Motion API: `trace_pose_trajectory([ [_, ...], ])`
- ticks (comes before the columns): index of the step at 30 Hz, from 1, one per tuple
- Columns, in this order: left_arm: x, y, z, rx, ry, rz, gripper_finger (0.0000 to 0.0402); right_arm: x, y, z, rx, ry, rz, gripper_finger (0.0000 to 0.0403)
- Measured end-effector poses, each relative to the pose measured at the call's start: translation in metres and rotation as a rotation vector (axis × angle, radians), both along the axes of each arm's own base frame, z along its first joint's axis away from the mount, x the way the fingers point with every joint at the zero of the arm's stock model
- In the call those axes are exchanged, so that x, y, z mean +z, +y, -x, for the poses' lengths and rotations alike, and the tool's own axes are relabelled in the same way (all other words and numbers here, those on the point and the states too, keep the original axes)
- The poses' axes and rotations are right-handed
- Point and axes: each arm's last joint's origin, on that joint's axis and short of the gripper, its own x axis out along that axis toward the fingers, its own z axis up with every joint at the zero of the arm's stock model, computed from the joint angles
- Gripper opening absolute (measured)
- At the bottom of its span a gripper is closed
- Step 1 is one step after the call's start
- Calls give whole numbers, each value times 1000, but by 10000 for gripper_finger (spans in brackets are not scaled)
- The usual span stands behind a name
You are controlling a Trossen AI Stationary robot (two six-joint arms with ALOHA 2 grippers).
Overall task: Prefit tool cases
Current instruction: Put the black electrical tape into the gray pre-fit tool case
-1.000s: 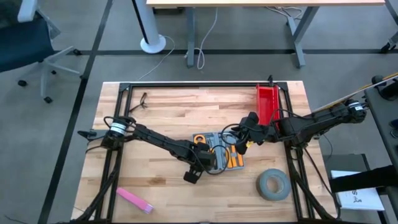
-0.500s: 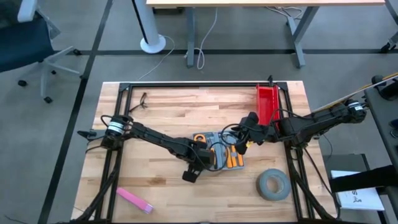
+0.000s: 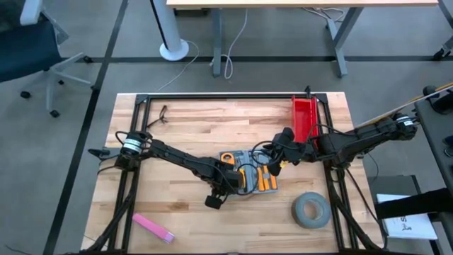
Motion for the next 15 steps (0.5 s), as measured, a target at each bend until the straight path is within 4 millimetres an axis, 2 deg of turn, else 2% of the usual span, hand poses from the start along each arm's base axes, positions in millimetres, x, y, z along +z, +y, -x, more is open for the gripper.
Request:
trace_pose_trajectory([
  [7,-5,0,-1,-7,14,-5,0,0,0,0,0,1,0,57],
  [15,17,0,-3,5,-24,-7,0,0,0,0,0,-1,-1,71],
])
